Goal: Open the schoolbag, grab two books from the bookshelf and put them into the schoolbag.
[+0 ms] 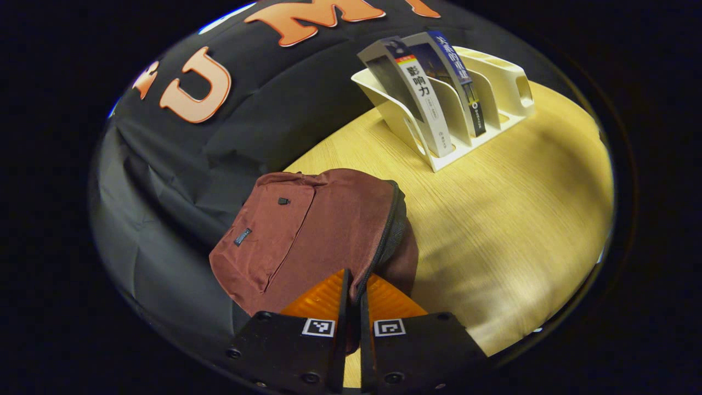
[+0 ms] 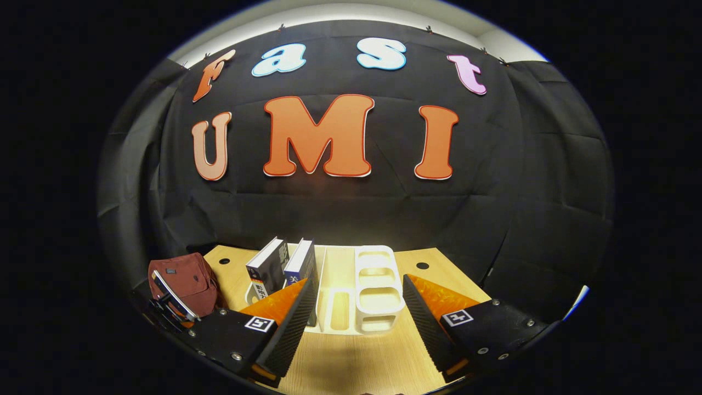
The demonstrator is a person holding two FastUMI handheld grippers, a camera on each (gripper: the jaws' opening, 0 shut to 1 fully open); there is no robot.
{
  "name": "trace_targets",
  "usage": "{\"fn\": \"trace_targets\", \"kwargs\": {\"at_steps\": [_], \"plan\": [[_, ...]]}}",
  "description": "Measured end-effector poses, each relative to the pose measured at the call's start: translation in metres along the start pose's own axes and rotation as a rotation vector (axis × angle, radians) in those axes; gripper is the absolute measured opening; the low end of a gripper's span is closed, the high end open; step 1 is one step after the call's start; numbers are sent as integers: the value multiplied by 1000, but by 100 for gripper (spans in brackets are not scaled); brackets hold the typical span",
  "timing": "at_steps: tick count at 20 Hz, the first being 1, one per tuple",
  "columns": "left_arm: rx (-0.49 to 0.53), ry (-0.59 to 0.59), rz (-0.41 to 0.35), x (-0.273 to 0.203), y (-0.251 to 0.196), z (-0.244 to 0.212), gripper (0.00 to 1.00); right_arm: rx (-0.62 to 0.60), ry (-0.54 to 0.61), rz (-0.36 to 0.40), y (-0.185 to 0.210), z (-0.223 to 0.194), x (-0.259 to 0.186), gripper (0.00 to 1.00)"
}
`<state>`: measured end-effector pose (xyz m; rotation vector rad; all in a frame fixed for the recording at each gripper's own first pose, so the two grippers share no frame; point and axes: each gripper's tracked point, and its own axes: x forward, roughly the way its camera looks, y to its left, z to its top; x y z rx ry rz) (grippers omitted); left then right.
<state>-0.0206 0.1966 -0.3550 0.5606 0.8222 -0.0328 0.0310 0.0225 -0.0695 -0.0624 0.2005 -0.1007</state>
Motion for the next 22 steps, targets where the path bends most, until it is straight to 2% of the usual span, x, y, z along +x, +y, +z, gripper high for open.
{"fn": "trace_targets", "kwargs": {"at_steps": [2,6,10,12,14,18,22], "plan": [[-8,-15,-10,-6,8,6,11,-8,9,25,10,3,5,95],[-32,-44,-60,-17,20,24,9,25,57,123,44,2,7,95],[-56,-69,-81,-25,47,40,9,-40,73,182,70,9,17,95],[-55,-97,-101,-28,58,51,9,-30,97,215,84,10,20,95],[-89,-95,-130,-31,66,54,8,-32,109,235,96,13,23,95],[-108,-119,-133,-31,96,67,9,-67,142,244,108,16,36,95],[-126,-143,-163,-33,117,87,8,-68,236,251,119,12,48,95]]}}
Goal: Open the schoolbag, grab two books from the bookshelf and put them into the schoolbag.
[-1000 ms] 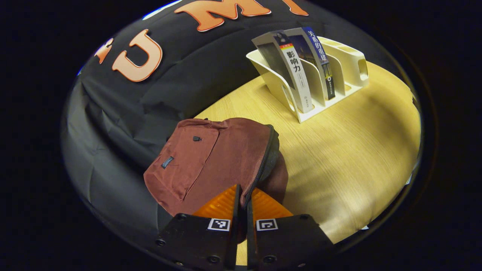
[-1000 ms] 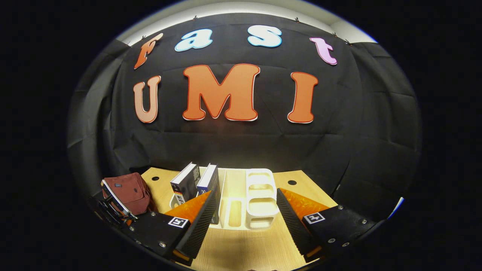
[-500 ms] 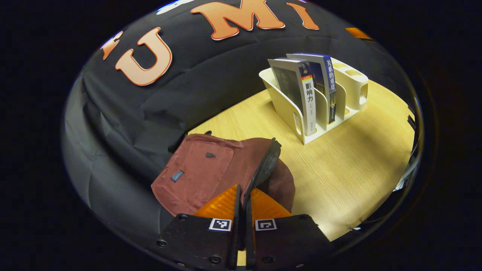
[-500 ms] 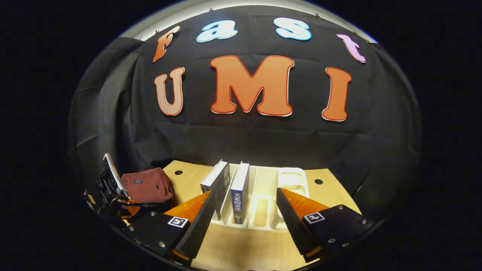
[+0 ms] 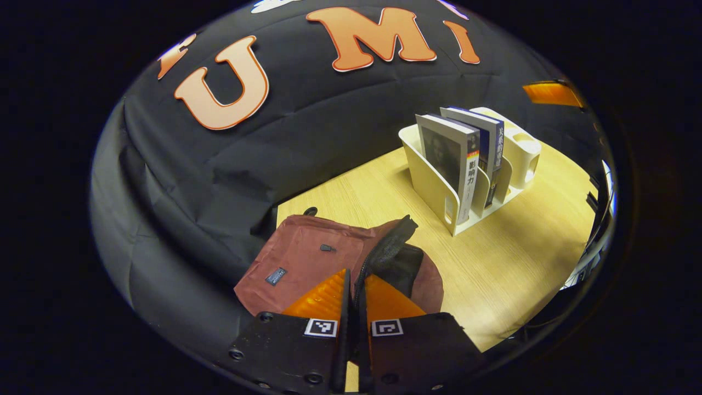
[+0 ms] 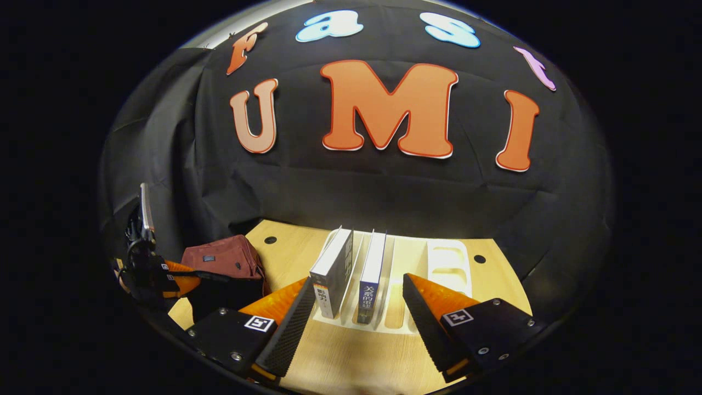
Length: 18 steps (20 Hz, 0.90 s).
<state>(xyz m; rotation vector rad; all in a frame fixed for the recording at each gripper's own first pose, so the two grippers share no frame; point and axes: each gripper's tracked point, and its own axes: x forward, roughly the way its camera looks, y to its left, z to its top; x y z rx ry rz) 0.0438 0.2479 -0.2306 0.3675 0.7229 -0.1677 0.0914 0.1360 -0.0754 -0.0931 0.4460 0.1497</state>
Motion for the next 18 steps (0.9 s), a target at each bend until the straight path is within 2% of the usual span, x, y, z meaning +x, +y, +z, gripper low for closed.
{"fn": "trace_targets", "kwargs": {"at_steps": [3,7,10,15,18], "plan": [[-29,-14,-23,-1,15,11,8,-8,57,9,6,0,13,95],[-35,-34,-36,1,33,24,9,-76,159,32,25,3,34,95],[-40,-54,-46,2,43,29,9,-34,287,85,48,-1,49,95],[-39,-84,-80,6,51,36,9,-50,401,59,53,5,81,96],[-39,-90,-104,9,53,33,9,13,485,48,55,2,100,95]]}}
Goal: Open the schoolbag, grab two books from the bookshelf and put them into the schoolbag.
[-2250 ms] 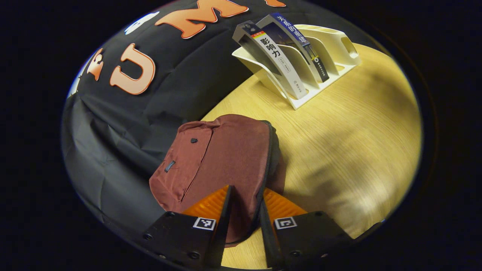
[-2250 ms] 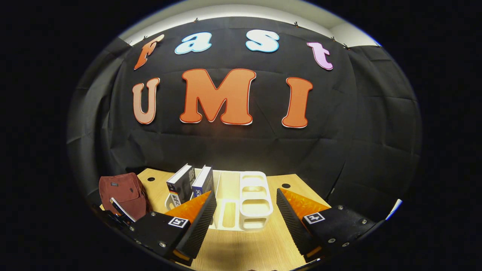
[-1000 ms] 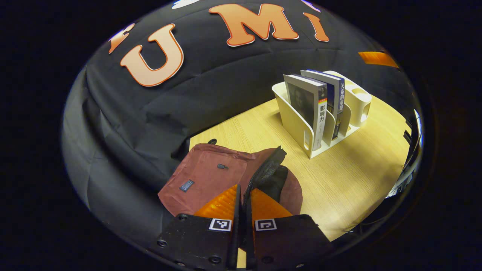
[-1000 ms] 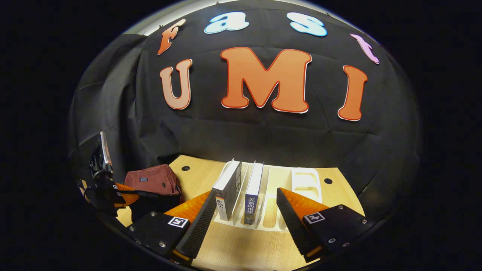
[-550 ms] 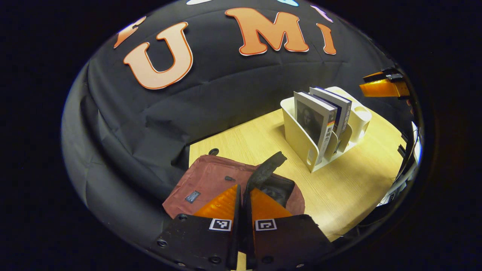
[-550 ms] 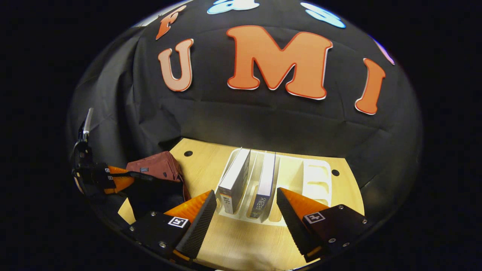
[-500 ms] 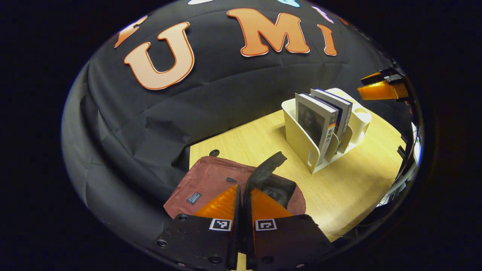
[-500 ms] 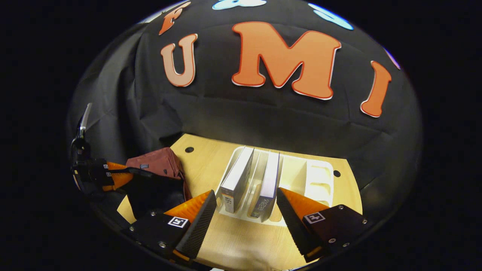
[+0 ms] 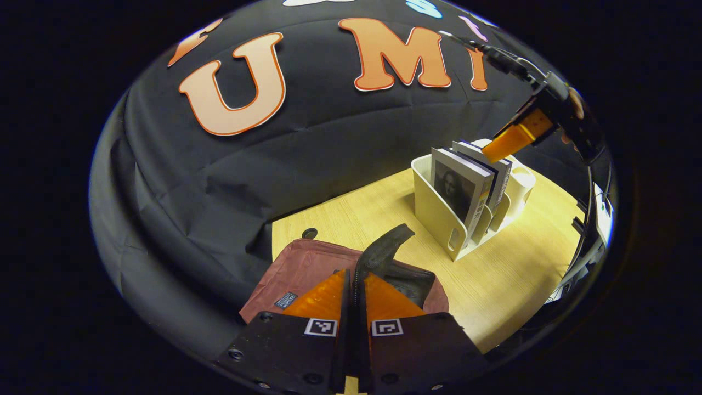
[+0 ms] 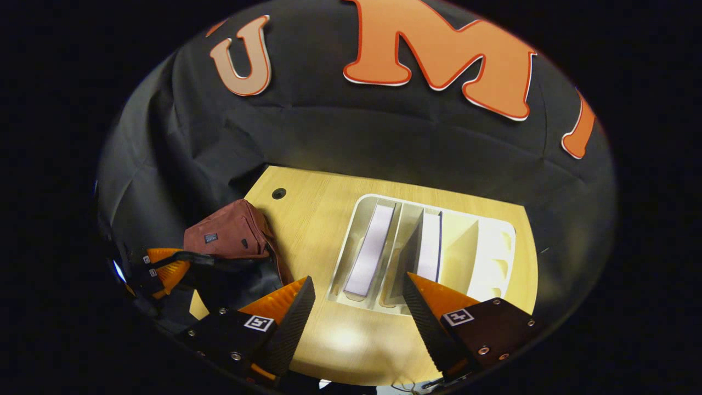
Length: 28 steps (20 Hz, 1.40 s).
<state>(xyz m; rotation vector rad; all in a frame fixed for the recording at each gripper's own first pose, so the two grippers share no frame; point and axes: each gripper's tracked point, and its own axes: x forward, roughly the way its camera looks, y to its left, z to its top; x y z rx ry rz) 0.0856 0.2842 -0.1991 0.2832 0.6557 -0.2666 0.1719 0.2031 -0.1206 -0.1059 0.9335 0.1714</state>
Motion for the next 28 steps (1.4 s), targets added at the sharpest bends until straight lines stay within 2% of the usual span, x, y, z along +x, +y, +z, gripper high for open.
{"fn": "trace_targets", "kwargs": {"at_steps": [3,4,5,6,8,9,10,15,17,18,19,20,22,23,24,25,26,28], "plan": [[2,-5,-20,4,4,-3,9,83,105,37,8,1,25,96],[3,-6,-27,5,5,-4,13,90,128,33,7,2,33,96],[4,-6,-33,8,6,-5,9,102,146,37,8,4,40,96],[4,-5,-43,9,6,-7,9,113,170,42,8,4,47,95],[5,-8,-57,12,9,-8,9,123,199,15,1,6,59,95],[3,-8,-61,12,12,-9,9,115,209,-14,-5,7,65,100],[1,-7,-67,14,13,-9,9,101,218,-33,-10,8,72,95],[8,-9,-79,22,19,-12,9,118,294,-73,-12,3,101,94],[12,-8,-83,22,21,-11,9,120,325,-89,-12,1,111,84],[11,-8,-84,23,22,-12,9,128,356,-93,-11,-4,114,74],[9,-7,-84,22,23,-15,9,130,382,-96,-9,-8,117,69],[6,-9,-85,22,23,-15,8,121,400,-109,-11,-11,121,53],[2,-7,-87,21,23,-17,9,122,423,-137,-12,-15,123,46],[-2,-5,-89,22,23,-19,9,125,431,-138,-11,-16,123,35],[-4,-6,-91,21,24,-19,9,127,439,-140,-11,-18,123,41],[-5,-6,-93,21,23,-20,9,125,449,-142,-10,-19,120,39],[-6,-10,-94,22,23,-20,9,124,451,-140,-10,-19,116,29],[-7,-12,-96,20,23,-19,9,121,437,-148,-11,-17,107,46]]}}
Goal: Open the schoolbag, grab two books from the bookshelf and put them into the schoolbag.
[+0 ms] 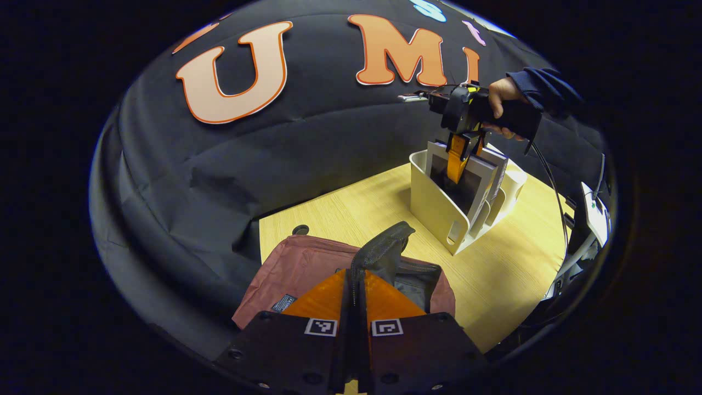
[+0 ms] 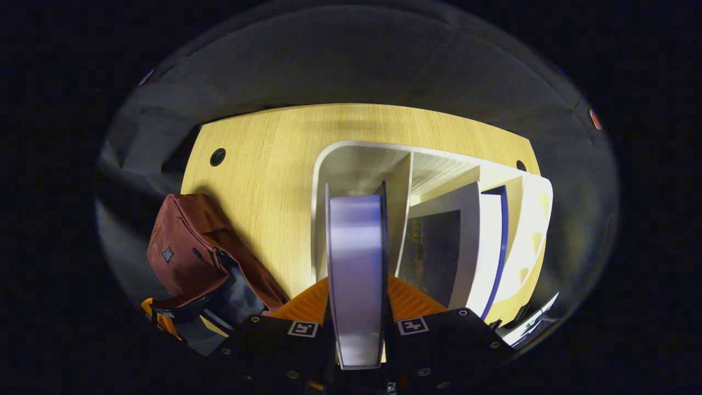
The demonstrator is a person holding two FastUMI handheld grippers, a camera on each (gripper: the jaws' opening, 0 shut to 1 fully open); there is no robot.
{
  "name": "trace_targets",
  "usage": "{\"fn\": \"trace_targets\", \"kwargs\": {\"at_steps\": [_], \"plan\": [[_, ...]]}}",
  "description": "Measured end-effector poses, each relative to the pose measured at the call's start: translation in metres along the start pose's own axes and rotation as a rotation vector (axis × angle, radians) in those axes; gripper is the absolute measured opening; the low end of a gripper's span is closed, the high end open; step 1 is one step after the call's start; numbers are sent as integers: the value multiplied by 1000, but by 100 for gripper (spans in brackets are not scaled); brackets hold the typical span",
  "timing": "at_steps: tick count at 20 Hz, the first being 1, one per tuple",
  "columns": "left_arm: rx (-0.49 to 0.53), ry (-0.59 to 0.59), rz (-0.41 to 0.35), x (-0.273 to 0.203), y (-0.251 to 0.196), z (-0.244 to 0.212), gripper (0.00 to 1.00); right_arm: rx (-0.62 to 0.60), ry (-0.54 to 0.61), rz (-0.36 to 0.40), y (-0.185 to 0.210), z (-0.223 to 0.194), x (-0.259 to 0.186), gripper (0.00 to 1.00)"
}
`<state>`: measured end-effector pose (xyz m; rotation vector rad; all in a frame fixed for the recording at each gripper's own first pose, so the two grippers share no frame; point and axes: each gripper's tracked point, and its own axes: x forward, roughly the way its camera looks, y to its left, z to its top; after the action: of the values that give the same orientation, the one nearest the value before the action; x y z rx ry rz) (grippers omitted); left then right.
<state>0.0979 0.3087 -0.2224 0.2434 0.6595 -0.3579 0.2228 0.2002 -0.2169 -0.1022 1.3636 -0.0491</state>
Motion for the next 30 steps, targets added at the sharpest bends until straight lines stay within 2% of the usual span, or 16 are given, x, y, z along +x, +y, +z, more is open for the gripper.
{"fn": "trace_targets", "kwargs": {"at_steps": [2,3,15,16,17,20,23,30], "plan": [[-2,2,-2,-1,-1,-1,9,14,-18,8,-2,-3,-18,27],[-1,2,-3,-1,-1,-1,9,28,-27,21,-3,-4,-28,37],[99,9,16,-10,8,20,9,95,-203,187,-17,-41,-150,36],[103,13,18,-10,9,22,9,103,-213,203,-18,-46,-158,40],[104,14,20,-11,10,23,9,111,-231,220,-19,-52,-166,36],[103,20,22,-12,13,27,9,144,-262,280,-21,-72,-183,36],[107,23,25,-11,16,30,9,180,-288,337,-18,-94,-187,36],[106,38,31,-9,14,29,9,260,-193,511,28,-143,-146,35]]}}
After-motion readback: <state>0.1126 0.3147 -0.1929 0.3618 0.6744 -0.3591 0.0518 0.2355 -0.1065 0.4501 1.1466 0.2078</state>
